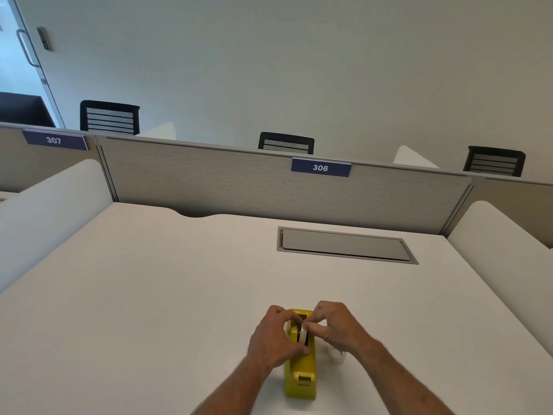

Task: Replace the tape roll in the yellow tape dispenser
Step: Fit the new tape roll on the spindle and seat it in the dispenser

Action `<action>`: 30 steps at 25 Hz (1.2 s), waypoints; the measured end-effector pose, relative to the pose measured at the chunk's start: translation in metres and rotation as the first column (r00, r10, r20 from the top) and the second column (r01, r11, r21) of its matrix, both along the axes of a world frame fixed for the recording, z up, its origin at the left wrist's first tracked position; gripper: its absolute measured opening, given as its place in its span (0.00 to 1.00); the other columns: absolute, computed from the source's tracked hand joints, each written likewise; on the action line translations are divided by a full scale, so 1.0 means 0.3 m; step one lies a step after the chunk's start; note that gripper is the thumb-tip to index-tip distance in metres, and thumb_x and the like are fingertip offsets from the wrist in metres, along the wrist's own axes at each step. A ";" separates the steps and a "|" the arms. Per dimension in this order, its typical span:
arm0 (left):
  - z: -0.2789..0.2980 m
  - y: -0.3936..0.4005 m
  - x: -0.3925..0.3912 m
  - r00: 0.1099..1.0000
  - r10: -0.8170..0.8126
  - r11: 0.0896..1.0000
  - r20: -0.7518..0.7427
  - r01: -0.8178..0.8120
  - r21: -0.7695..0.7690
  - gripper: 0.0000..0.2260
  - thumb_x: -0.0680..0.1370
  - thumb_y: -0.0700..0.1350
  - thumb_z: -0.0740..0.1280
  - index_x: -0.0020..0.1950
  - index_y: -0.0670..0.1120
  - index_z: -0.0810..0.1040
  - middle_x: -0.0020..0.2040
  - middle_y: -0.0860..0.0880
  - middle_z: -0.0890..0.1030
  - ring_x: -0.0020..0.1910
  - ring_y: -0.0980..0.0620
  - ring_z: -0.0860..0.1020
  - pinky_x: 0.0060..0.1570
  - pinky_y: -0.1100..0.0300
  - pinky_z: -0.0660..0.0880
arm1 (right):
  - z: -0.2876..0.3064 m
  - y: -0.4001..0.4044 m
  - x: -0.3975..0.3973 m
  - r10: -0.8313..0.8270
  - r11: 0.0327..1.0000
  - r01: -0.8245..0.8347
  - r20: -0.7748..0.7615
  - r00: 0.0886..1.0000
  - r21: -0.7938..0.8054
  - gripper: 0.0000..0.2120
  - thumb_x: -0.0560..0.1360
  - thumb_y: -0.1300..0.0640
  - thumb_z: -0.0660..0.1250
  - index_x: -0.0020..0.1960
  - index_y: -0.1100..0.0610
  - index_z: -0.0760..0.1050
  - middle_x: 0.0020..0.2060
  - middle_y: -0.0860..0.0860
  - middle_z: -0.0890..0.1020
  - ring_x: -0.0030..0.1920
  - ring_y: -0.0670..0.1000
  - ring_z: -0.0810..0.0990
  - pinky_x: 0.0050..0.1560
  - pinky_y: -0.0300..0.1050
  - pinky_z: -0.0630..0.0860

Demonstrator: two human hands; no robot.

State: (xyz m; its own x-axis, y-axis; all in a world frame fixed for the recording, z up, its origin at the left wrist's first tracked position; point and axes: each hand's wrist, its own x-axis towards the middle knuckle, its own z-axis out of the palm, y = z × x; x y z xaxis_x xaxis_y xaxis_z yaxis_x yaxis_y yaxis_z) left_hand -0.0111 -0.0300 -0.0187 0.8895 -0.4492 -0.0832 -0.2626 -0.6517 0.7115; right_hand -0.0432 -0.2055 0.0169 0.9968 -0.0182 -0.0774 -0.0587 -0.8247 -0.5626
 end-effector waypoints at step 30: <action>-0.015 0.000 0.004 1.000 0.002 1.000 0.002 -0.002 -0.030 0.27 0.61 0.59 0.79 0.57 0.59 0.77 0.62 0.56 0.71 0.59 0.55 0.74 0.59 0.55 0.78 | 0.002 0.005 -0.009 0.086 0.993 -0.085 0.010 0.996 -0.082 0.11 0.71 0.44 0.71 0.50 0.45 0.84 0.43 0.47 0.80 0.44 0.48 0.78 0.44 0.46 0.78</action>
